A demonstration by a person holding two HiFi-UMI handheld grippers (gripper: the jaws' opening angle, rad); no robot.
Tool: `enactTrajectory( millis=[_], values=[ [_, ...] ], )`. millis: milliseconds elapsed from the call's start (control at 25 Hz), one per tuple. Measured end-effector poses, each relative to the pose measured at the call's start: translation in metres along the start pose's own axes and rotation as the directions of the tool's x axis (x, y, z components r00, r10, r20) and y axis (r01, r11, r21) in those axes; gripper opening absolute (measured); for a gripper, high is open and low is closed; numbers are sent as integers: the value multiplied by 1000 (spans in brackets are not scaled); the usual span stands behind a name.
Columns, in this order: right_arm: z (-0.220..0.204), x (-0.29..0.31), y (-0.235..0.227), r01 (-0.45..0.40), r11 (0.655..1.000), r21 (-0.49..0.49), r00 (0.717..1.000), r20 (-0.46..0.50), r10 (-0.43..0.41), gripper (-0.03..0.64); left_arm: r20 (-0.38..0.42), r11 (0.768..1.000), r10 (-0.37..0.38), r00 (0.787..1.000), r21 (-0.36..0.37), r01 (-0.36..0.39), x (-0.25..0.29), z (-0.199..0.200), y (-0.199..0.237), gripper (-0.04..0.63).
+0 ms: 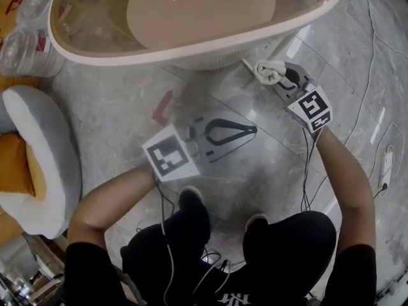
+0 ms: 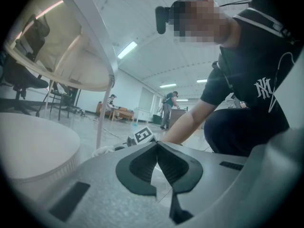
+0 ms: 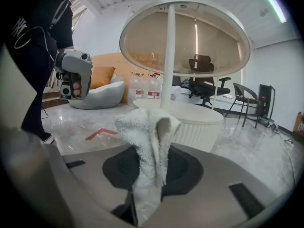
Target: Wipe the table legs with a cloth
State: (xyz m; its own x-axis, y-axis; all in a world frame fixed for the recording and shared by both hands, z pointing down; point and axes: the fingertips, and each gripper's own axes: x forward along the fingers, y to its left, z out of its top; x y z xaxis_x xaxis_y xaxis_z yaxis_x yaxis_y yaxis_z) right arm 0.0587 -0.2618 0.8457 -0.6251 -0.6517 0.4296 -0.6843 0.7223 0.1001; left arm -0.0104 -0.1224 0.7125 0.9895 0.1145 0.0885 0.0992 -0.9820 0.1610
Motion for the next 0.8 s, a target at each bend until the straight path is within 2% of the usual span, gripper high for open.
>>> enactTrajectory(
  millis=[120,360,440,600,680,800],
  values=[
    [-3,1,1,-2,1000,10,1000,-12,2,88,-4,999,19,1000,-40,-19,0,-1,1,5],
    [-10,5,3,-4,999,42,999,-54,7,89,13,998,41,999,-53,-40,0,10,-2,5],
    [-11,4,3,-3,999,49,998,-63,6,89,6,999,47,999,-15,-47,-1,13,-5,5],
    [-18,5,5,8,996,84,995,-103,0,89,-1,988,88,996,123,-88,-4,10,-13,5],
    [-18,6,6,11,995,103,994,-110,0,89,19,986,119,993,115,-121,-6,11,-12,6],
    [-18,7,7,5,994,112,993,-116,8,89,36,987,143,989,62,-145,-4,18,-9,6]
  ],
)
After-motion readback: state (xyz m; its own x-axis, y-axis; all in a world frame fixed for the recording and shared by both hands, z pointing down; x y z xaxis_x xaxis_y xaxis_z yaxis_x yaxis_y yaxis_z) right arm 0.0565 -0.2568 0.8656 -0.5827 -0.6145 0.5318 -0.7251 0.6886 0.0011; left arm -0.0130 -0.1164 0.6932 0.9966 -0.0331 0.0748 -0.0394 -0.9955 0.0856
